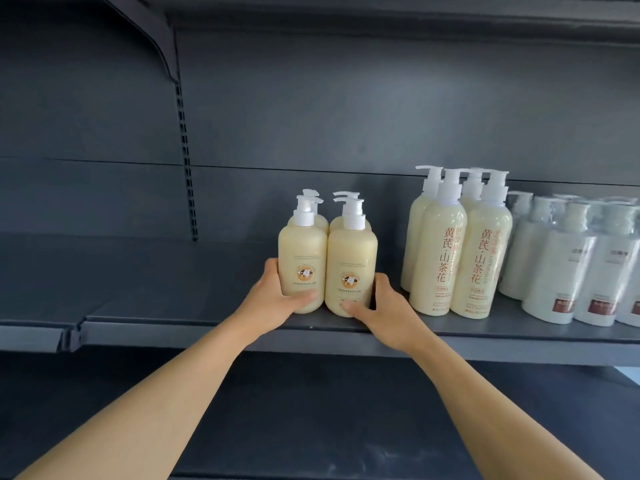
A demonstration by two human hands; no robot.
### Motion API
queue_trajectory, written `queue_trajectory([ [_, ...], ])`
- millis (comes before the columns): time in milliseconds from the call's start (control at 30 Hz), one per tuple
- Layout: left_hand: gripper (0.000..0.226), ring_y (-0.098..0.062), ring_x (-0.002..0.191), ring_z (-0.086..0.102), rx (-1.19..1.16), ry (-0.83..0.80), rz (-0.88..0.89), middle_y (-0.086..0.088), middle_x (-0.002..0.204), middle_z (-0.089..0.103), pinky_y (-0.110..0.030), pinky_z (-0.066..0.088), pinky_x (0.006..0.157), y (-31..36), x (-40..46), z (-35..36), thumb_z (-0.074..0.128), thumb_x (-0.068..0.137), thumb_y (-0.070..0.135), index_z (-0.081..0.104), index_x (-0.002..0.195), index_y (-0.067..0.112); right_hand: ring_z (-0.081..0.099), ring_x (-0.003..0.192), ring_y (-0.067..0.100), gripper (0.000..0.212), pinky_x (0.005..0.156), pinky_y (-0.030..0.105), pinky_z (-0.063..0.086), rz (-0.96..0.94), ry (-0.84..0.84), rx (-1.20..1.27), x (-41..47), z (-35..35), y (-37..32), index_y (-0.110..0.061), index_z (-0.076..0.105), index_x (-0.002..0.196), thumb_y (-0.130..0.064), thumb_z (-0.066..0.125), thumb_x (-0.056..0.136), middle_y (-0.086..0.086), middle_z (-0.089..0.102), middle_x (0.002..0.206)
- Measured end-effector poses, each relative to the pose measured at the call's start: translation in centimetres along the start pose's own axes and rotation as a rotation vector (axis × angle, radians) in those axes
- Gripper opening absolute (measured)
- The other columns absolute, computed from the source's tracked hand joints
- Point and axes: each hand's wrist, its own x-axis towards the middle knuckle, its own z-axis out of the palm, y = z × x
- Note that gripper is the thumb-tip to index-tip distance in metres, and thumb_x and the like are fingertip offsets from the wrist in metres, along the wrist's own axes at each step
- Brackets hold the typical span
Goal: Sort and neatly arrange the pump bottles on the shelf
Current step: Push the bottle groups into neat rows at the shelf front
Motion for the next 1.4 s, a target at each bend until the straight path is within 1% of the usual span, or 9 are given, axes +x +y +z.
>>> queue_trajectory([
  [100,0.058,-0.005,0.106,0.055,-0.013,-0.012,0.009,0.018,0.111,0.055,-0.028,0.048,0.087,-0.3,0.3,-0.1,0.075,0.078,0.03,0.034,0.119,0.027,0.052,0.115,0.015,0.059,0.098,0.039,0.047,0.021,0.021,-0.029,0.2,0.4,0.2,-0.018,0.03,0.131,-0.041,0.061,0.086,-0.005,0.053,0.13],
  [200,0.056,-0.006,0.105,0.054,-0.008,-0.019,0.015,0.016,0.112,0.054,-0.024,0.046,0.083,-0.4,0.4,0.0,0.074,0.079,0.031,0.033,0.118,0.027,0.051,0.116,0.014,0.06,0.098,0.036,0.046,0.023,0.014,-0.028,0.4,0.4,0.2,-0.018,0.029,0.134,-0.04,0.061,0.087,-0.005,0.051,0.133],
  [333,0.06,-0.003,0.104,0.051,0.022,-0.048,0.023,0.027,0.106,0.045,-0.023,0.042,0.083,-0.3,0.5,0.0,0.07,0.082,0.032,0.029,0.126,0.026,0.051,0.103,0.007,0.073,0.074,0.014,0.043,0.034,-0.039,0.055,0.5,-0.6,-0.1,-0.019,0.029,0.135,-0.037,0.072,0.079,-0.009,0.052,0.122],
  [500,0.066,0.001,0.102,0.049,0.034,-0.069,0.022,0.029,0.105,0.042,-0.023,0.04,0.085,-0.3,0.9,0.0,0.071,0.082,0.031,0.028,0.131,0.022,0.049,0.1,0.007,0.074,0.063,0.01,0.038,0.035,-0.07,0.002,1.3,-0.7,0.1,-0.018,0.03,0.131,-0.038,0.074,0.076,-0.011,0.051,0.117],
  [600,0.067,0.003,0.1,0.049,0.044,-0.068,0.022,0.03,0.104,0.04,-0.022,0.039,0.086,-0.4,1.0,0.1,0.071,0.082,0.031,0.028,0.132,0.021,0.05,0.101,0.007,0.072,0.064,0.011,0.039,0.032,-0.082,0.011,1.6,-0.6,0.2,-0.019,0.03,0.131,-0.038,0.074,0.077,-0.01,0.051,0.119],
  [733,0.067,0.003,0.098,0.047,0.052,-0.064,0.025,0.03,0.102,0.038,-0.021,0.039,0.084,-0.3,1.2,0.2,0.07,0.083,0.029,0.027,0.133,0.019,0.048,0.104,0.008,0.073,0.078,0.018,0.039,0.02,-0.08,0.009,1.8,-0.6,0.4,-0.018,0.028,0.133,-0.036,0.073,0.078,-0.007,0.05,0.125],
  [933,0.069,0.003,0.101,0.046,0.045,-0.071,0.032,0.031,0.103,0.037,-0.019,0.038,0.084,-0.2,1.1,0.2,0.07,0.083,0.031,0.026,0.136,0.019,0.048,0.105,0.009,0.072,0.088,0.027,0.044,0.005,-0.059,-0.053,1.7,-0.2,0.6,-0.018,0.026,0.134,-0.04,0.069,0.08,-0.004,0.049,0.131],
  [1167,0.065,-0.01,0.11,0.053,0.078,-0.049,-0.005,0.01,0.119,0.053,-0.025,0.043,0.087,-0.7,1.1,-0.1,0.074,0.079,0.031,0.037,0.131,0.018,0.051,0.118,0.016,0.069,0.097,0.036,0.046,-0.009,-0.04,-0.103,1.1,-0.1,0.6,-0.016,0.025,0.133,-0.04,0.066,0.083,-0.003,0.05,0.133],
  [1400,0.06,-0.008,0.106,0.053,0.062,-0.065,0.005,0.009,0.119,0.055,-0.021,0.04,0.083,-0.6,1.2,-0.1,0.072,0.081,0.026,0.039,0.13,0.018,0.05,0.121,0.016,0.069,0.101,0.038,0.044,0.003,-0.049,-0.109,1.3,0.1,0.6,-0.016,0.024,0.135,-0.04,0.063,0.085,-0.003,0.049,0.136],
])
